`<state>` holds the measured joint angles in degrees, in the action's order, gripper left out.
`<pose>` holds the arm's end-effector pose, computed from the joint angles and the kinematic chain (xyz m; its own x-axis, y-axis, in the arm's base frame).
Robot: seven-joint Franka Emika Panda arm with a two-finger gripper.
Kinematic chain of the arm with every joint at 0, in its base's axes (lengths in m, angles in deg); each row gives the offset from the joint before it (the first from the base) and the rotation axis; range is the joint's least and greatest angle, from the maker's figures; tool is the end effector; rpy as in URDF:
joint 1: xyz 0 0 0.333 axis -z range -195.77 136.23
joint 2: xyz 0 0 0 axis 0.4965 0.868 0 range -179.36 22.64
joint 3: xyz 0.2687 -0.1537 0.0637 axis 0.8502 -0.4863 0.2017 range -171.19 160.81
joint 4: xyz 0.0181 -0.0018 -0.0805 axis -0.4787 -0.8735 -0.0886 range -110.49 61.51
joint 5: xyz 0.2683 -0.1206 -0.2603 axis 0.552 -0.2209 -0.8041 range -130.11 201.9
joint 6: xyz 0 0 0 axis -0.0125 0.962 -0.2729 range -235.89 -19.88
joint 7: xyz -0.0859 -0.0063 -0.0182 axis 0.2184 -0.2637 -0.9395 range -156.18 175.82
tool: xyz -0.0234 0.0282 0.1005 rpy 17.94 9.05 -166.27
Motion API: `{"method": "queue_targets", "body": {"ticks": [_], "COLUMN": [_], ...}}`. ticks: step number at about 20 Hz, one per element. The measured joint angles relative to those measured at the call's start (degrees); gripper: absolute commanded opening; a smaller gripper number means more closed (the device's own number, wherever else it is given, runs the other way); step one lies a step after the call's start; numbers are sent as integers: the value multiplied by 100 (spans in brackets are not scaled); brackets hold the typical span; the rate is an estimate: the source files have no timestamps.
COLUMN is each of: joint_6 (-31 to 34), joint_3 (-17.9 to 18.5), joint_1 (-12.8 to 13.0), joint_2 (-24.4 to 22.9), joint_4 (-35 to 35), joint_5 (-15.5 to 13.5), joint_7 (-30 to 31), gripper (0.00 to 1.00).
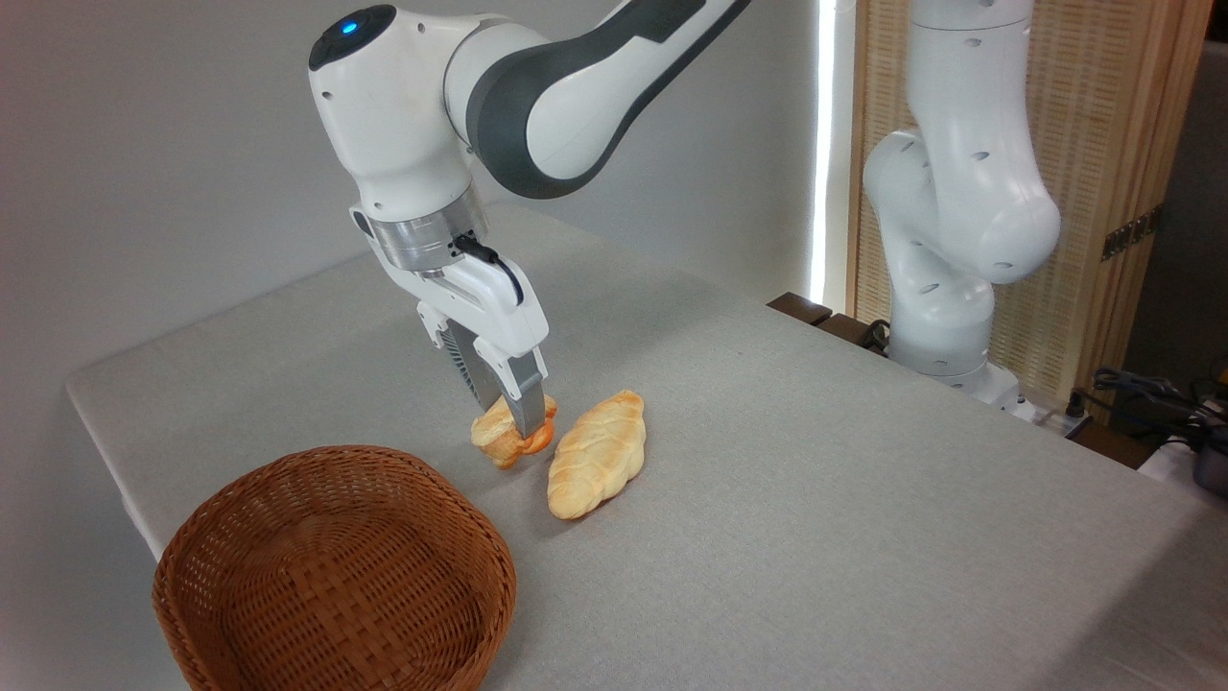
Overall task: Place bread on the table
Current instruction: 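Lower the roll onto the table, open the gripper and rise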
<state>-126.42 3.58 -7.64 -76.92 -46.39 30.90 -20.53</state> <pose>0.5320 -0.1340 0.4529 0.7368 -0.6714 -0.0793 -0.6595 -0.7396 0.1346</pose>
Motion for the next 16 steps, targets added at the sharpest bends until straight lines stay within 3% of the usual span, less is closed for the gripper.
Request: {"method": "queue_targets", "body": {"ticks": [11,16], "joint_6": [-106,-222], "joint_3": [6,131], "joint_1": [0,-33], "joint_2": [-2,-16], "joint_4": [26,434], "joint_5": [0,9], "joint_7": [0,0], "gripper": [100,100]}}
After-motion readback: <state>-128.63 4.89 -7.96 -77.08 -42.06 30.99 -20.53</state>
